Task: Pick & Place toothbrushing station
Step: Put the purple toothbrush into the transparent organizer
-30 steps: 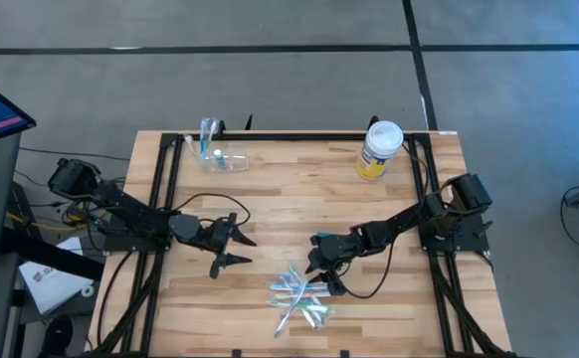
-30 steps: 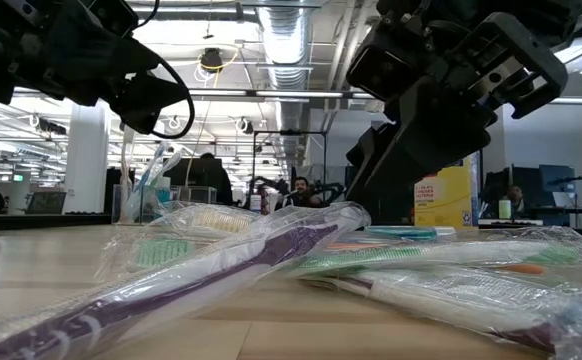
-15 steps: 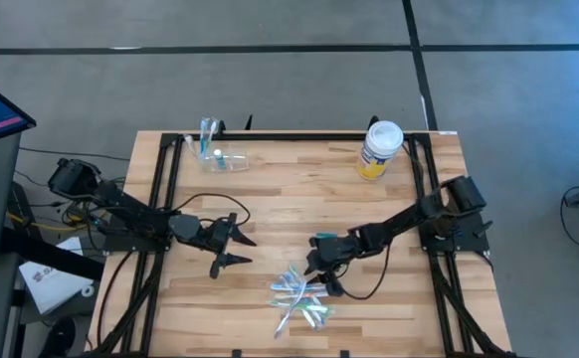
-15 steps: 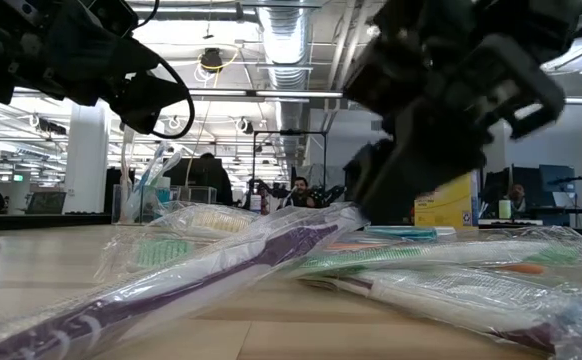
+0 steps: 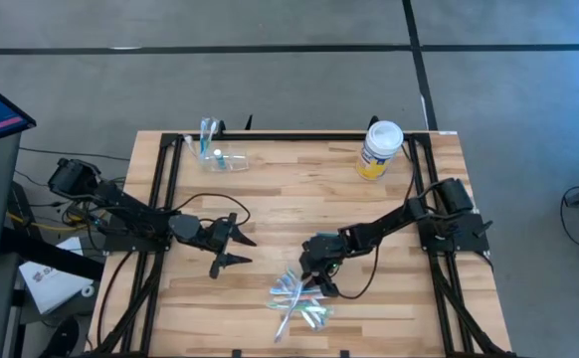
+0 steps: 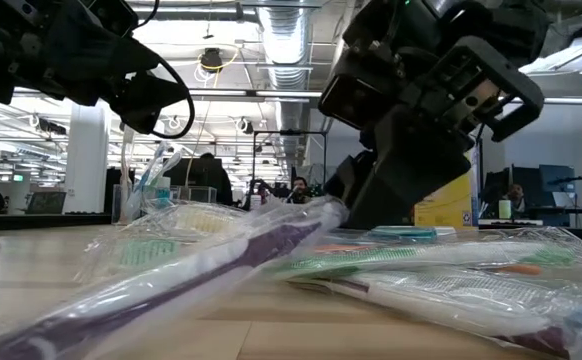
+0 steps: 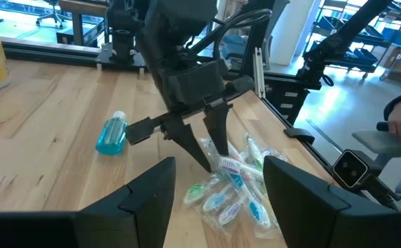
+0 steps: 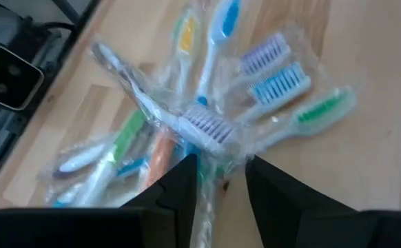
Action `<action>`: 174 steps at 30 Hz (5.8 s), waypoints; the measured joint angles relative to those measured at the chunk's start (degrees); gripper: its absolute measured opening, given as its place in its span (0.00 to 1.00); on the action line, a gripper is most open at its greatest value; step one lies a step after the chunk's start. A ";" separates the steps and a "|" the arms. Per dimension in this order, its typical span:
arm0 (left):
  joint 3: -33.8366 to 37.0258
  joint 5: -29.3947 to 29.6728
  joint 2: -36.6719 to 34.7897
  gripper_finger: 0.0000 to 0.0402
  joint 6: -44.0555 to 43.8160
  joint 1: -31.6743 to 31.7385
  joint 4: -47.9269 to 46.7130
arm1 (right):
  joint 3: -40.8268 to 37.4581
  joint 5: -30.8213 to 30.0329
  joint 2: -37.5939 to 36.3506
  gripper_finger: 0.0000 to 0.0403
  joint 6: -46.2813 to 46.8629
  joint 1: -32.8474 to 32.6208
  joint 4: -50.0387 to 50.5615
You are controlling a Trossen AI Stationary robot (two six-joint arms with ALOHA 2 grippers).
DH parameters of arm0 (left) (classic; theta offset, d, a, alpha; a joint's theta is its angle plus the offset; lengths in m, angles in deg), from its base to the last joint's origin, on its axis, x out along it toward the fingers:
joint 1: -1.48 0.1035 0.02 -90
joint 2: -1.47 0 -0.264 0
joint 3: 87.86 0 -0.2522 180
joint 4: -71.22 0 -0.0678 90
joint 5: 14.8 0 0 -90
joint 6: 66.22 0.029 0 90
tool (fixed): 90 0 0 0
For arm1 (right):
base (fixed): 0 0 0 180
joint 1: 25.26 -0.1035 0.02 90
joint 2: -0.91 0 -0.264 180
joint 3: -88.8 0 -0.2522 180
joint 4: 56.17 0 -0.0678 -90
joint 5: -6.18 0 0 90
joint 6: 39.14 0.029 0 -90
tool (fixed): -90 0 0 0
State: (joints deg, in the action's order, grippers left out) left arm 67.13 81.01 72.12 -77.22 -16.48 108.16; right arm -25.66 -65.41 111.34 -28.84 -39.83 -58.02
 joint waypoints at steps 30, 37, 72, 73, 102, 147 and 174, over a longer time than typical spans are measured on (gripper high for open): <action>0.04 0.11 0.00 0.53 0.00 0.02 -0.07 | 3.16 1.21 -0.04 0.00 -3.38 1.62 6.79; 0.05 0.11 0.00 0.53 0.00 0.00 -0.07 | 3.25 -1.69 -4.50 0.00 -4.11 1.62 9.21; -1.54 1.40 8.22 0.53 -4.48 0.02 12.95 | 12.10 -17.45 -16.59 0.00 -16.48 1.62 16.18; -2.46 1.40 10.23 0.53 -4.47 0.02 14.15 | 12.20 -17.44 -16.59 0.00 -16.49 1.62 16.70; -13.88 -6.23 25.35 0.53 -4.44 2.62 18.32 | 13.43 -18.91 -16.41 0.00 -19.96 3.28 14.08; -8.43 2.71 14.63 0.01 -3.70 4.54 13.77 | 13.45 -23.19 -19.29 0.14 -21.41 6.95 15.18; -2.99 12.24 -21.73 0.01 -0.83 20.64 -20.52 | 13.41 -22.99 -19.73 0.14 -17.79 7.50 16.96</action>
State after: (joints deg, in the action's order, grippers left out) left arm 64.14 93.25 50.39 -78.05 4.16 87.64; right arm -12.25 -88.40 91.60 -46.63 -32.33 -41.07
